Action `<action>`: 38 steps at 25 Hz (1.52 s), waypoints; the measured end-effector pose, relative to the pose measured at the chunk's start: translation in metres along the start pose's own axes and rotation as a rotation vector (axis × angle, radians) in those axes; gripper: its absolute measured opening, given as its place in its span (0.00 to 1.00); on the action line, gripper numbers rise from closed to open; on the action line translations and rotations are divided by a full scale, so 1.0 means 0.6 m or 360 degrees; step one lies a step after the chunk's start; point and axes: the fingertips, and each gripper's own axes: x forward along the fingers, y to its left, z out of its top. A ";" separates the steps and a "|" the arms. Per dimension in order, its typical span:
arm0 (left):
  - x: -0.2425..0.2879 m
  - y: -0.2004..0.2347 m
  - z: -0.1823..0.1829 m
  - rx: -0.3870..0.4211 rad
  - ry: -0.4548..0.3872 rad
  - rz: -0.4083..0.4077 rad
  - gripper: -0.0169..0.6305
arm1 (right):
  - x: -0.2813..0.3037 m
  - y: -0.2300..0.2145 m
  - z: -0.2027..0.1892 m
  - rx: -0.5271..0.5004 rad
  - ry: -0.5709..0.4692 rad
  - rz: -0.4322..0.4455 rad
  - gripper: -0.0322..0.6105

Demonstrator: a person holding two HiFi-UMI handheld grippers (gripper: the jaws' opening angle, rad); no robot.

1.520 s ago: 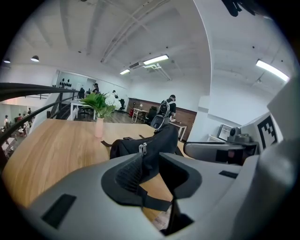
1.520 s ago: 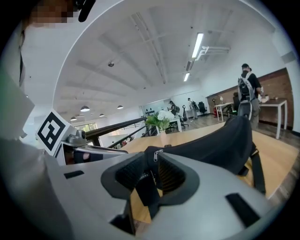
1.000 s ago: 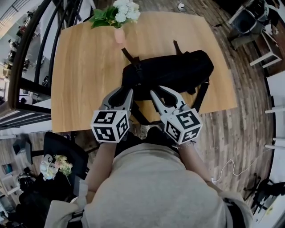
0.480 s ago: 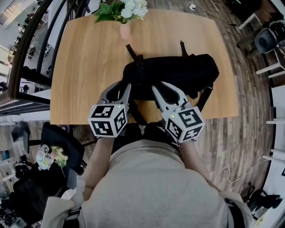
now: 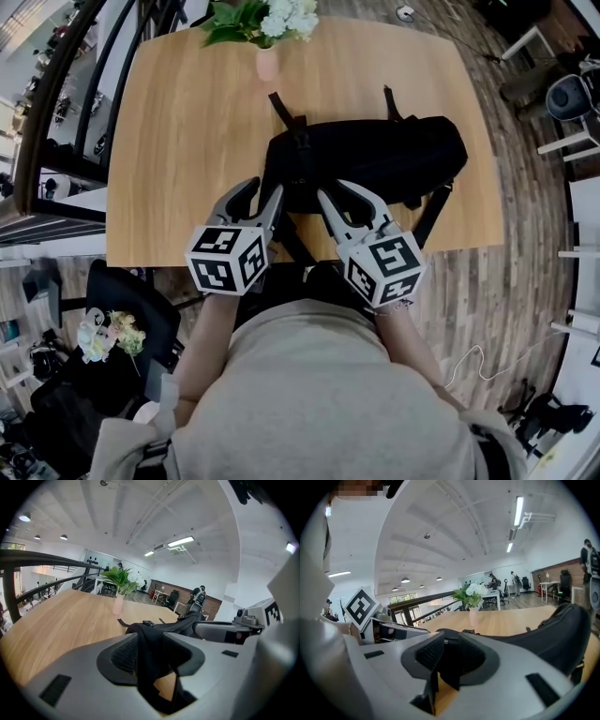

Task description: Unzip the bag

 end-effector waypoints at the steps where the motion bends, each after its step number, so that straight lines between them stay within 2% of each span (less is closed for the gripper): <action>1: -0.001 0.003 -0.001 -0.0003 0.0009 -0.0008 0.28 | 0.000 0.003 0.001 -0.0015 0.0003 -0.0009 0.21; 7: 0.000 -0.006 -0.007 0.0017 0.0083 -0.0134 0.38 | 0.004 0.015 0.004 -0.0020 0.0023 -0.0041 0.21; 15: 0.013 -0.001 -0.026 -0.0110 0.0174 -0.0247 0.38 | 0.014 0.023 0.006 -0.0048 0.0039 -0.0050 0.21; 20: 0.021 0.005 -0.042 -0.0090 0.0237 -0.0275 0.38 | 0.018 0.028 0.002 -0.0150 0.0061 -0.0055 0.21; 26: 0.033 0.008 -0.056 -0.0048 0.0263 -0.0290 0.37 | 0.037 0.037 0.004 -0.0438 0.0089 -0.0096 0.21; 31: 0.036 0.001 -0.057 -0.0038 0.0260 -0.0347 0.28 | 0.043 0.044 -0.002 -0.0791 0.0139 -0.0181 0.22; 34: 0.038 -0.002 -0.054 -0.0036 0.0250 -0.0368 0.22 | 0.047 0.046 -0.014 -0.0947 0.0189 -0.0219 0.22; 38: 0.039 -0.001 -0.051 -0.0029 0.0246 -0.0377 0.19 | 0.055 0.050 -0.031 -0.1171 0.0246 -0.0227 0.25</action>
